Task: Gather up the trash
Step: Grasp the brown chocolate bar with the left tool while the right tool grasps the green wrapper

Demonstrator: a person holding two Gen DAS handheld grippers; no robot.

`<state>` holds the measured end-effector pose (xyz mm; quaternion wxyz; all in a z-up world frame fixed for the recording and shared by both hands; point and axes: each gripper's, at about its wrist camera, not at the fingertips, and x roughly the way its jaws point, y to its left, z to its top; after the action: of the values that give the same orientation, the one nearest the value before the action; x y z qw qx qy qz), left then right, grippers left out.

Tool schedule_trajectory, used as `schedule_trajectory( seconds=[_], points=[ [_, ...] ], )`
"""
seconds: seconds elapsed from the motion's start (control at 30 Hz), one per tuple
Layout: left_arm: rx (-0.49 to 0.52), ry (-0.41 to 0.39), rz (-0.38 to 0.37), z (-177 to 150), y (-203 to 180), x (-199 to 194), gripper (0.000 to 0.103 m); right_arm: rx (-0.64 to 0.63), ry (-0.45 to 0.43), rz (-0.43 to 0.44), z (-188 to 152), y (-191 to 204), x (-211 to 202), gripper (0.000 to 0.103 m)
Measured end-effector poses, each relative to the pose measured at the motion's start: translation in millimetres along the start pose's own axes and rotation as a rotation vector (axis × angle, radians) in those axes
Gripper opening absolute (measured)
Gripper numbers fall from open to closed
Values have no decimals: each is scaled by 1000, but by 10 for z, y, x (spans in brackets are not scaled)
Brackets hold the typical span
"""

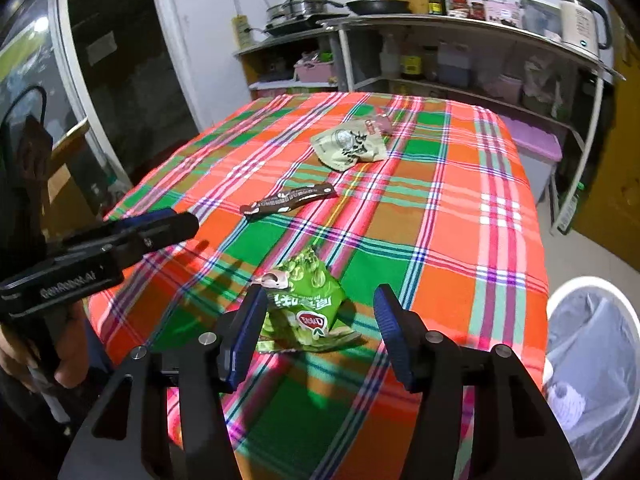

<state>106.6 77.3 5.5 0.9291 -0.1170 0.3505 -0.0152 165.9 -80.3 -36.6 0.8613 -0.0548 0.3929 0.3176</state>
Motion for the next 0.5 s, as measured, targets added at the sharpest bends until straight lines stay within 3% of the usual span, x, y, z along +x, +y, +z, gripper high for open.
schedule_trajectory(
  seconds=[0.27,0.37,0.5],
  points=[
    [12,11,-1,107,64,139,51,-38,60,28,21,39,226,56],
    [17,20,1,141,85,205,51,-24,69,27,-3,10,303,33],
    [26,35,-5,198,107,319,51,-5,45,35,2,-26,280,22]
  ],
)
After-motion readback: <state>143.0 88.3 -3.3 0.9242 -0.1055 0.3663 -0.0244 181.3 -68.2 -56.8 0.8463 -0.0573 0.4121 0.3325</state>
